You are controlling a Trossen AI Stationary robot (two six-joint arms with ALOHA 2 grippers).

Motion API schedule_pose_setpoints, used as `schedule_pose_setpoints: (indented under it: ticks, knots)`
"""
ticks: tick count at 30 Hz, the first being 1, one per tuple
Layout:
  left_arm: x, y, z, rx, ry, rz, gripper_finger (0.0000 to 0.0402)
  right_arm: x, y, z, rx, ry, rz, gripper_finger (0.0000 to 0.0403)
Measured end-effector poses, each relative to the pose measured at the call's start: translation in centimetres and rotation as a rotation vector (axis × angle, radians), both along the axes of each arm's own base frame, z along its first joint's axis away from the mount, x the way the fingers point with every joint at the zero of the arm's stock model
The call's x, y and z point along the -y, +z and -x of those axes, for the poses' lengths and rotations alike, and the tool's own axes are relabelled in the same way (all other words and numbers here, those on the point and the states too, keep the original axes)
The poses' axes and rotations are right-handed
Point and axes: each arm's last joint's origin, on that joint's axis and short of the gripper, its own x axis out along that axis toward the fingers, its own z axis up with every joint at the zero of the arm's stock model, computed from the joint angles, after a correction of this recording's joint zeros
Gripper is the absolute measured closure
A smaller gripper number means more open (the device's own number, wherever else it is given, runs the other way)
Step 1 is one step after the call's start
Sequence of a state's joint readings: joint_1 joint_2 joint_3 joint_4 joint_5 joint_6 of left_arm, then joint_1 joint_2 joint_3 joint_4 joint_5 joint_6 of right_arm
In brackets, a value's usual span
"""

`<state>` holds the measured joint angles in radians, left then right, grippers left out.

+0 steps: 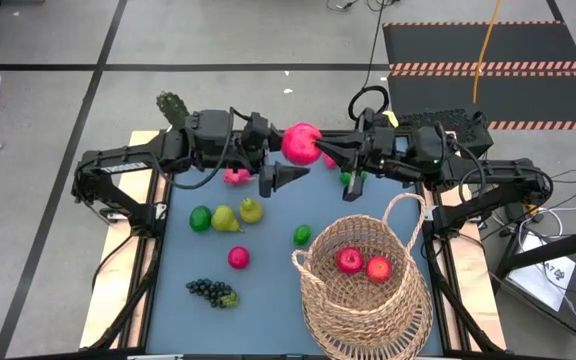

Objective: Build produce basket
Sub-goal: Put the red apple into the brown basket

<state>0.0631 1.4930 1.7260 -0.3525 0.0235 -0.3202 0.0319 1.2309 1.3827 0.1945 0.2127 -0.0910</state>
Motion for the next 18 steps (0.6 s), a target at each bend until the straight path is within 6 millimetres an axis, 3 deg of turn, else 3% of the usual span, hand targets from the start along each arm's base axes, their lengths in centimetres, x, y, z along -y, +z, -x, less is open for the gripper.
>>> schedule_pose_setpoints:
  ticks: [8,18]
  knots:
    - [-0.1,0.1,1.1,-0.052,0.003,-0.007,0.0004,0.0,0.7,1.0,0.026,0.000,-0.001,0.0403]
    - [-0.9,0.9,4.7,-0.117,0.059,-0.004,0.0005,0.0,1.4,3.2,0.026,0.027,-0.072,0.0403]
